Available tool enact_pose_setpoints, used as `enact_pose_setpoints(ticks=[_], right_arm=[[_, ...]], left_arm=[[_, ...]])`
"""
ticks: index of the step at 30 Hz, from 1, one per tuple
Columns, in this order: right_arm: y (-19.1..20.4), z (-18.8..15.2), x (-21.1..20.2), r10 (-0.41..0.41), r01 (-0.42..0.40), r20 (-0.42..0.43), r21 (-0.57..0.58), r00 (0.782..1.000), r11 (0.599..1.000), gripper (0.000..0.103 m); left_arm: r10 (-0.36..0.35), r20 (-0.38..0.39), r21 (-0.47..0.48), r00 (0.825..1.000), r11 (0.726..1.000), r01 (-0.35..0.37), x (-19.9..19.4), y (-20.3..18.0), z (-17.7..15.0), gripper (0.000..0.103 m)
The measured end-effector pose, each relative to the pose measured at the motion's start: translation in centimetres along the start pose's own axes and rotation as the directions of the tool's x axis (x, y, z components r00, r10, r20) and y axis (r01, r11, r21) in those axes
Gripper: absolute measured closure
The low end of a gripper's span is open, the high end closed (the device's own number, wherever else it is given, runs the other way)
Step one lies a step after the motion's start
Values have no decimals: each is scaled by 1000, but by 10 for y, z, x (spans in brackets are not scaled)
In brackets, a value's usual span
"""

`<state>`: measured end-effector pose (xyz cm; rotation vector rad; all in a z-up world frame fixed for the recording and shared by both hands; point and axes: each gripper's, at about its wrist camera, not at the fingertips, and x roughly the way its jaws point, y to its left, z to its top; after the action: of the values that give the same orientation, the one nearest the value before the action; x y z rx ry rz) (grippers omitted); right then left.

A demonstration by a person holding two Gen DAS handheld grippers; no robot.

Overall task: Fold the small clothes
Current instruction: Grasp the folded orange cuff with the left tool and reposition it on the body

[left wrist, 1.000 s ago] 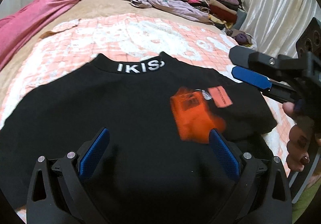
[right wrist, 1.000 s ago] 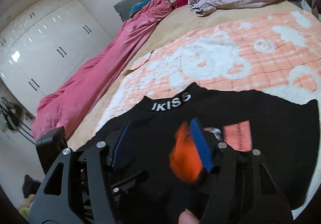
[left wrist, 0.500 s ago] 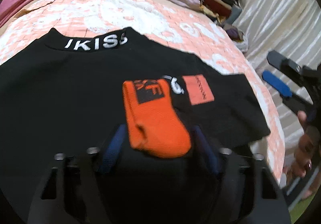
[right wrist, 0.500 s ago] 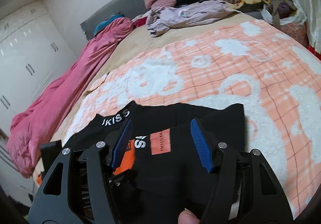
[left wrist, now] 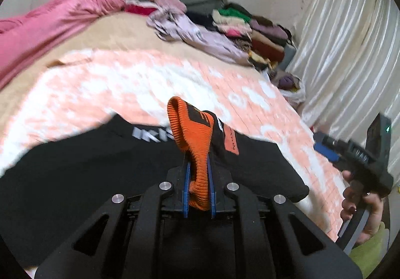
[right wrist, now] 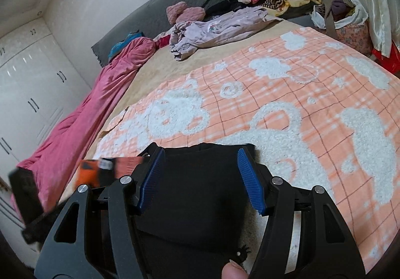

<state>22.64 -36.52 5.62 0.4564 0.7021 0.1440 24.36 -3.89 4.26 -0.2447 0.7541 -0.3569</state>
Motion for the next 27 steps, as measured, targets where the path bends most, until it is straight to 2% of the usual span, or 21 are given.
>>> enact_pose_setpoints(ticks=[5,9,11,14,20,27], right_arm=[[6,-4,5,-12,12,-16,-32,1000,999,50],[12,-9,12,-37,35,-29,-68,999,997,50],[15,-13,16,-49,46,-39,-86,998,995,50],[22,-19,24,-65,58,-58,-118,996,991,50],[45,-37,39,-90,67,-97,-221,991,973,50],[75,-64,60,-68,0,-186,-344,980,939,50]], left_arm=[[65,24,-2,998,998,-65,-25,29,5,92],[126,-30,-5,992,992,-126,-21,57,-8,92],[130,-70,-38,989,990,-133,-13,73,-19,92],[136,-87,-74,987,987,-142,-9,87,-26,92],[151,-102,-67,983,985,-159,-5,93,-32,92],[169,-136,-67,976,981,-179,2,99,-38,90]])
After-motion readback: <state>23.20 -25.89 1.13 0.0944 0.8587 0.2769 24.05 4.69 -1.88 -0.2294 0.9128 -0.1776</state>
